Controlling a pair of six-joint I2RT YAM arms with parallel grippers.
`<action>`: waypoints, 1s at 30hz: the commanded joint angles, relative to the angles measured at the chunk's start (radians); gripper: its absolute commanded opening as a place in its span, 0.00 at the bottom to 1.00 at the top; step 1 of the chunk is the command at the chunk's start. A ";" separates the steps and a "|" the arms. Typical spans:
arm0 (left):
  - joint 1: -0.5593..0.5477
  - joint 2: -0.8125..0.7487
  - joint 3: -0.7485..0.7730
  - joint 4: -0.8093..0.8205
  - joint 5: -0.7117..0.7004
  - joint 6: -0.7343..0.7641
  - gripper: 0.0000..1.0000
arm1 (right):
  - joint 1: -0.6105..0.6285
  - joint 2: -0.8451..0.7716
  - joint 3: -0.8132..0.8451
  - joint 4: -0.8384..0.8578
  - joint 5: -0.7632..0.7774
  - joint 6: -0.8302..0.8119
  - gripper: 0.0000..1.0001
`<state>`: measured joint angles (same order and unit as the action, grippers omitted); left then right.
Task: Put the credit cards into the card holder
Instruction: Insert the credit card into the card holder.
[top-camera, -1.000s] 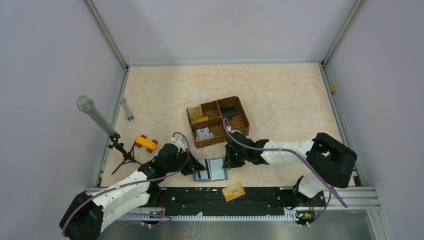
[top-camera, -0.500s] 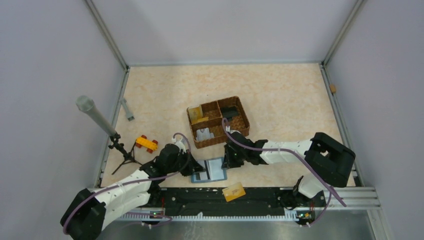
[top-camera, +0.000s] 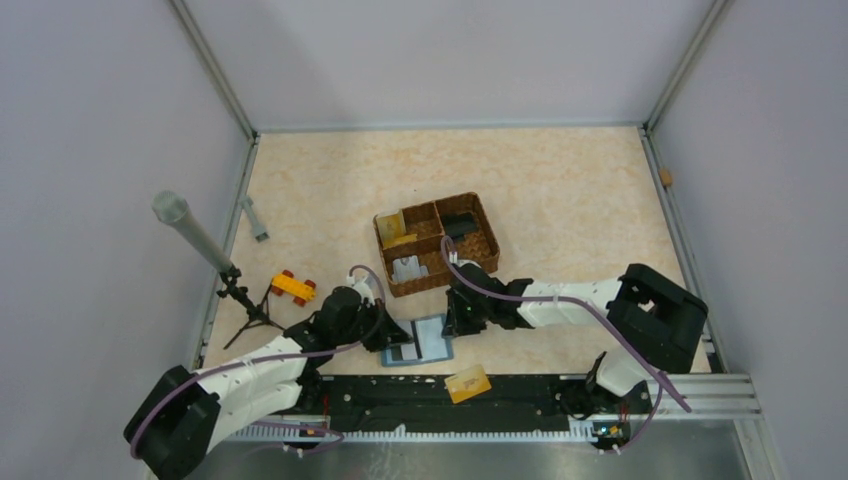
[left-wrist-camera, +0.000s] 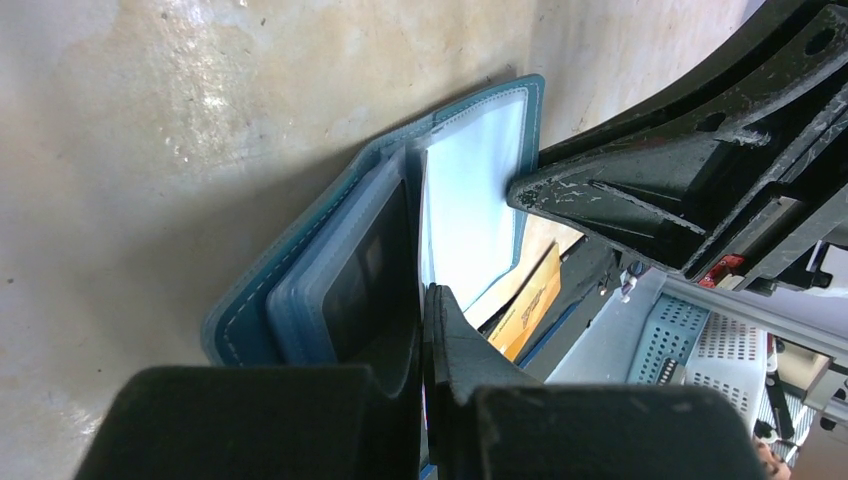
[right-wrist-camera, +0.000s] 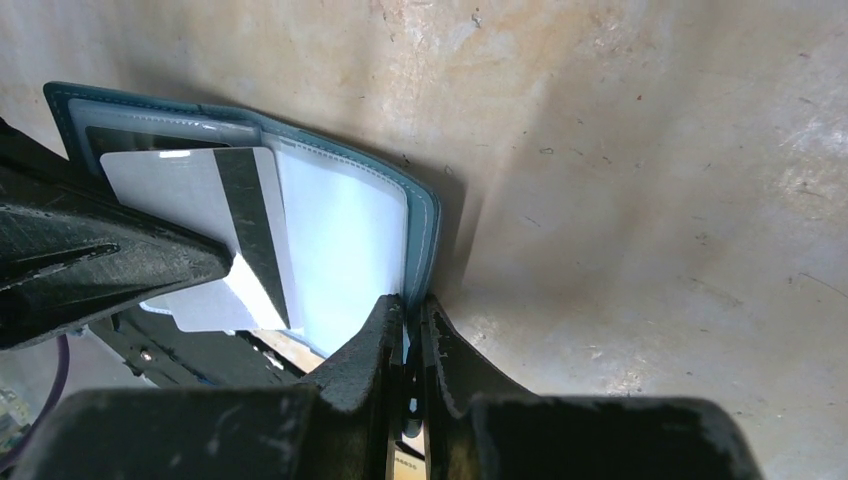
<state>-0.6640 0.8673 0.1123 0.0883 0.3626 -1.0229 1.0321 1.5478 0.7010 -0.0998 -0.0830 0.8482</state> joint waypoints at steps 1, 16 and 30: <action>0.001 0.029 -0.022 0.054 0.008 0.003 0.00 | 0.018 0.038 0.018 -0.053 0.044 -0.023 0.00; -0.002 0.135 -0.026 0.157 0.042 -0.018 0.00 | 0.026 0.049 0.034 -0.064 0.050 -0.025 0.00; 0.000 0.065 0.125 -0.203 -0.057 0.110 0.39 | 0.028 0.052 0.034 -0.069 0.060 -0.033 0.00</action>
<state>-0.6632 0.9611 0.1841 0.0498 0.3721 -0.9802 1.0451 1.5646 0.7235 -0.1139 -0.0685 0.8387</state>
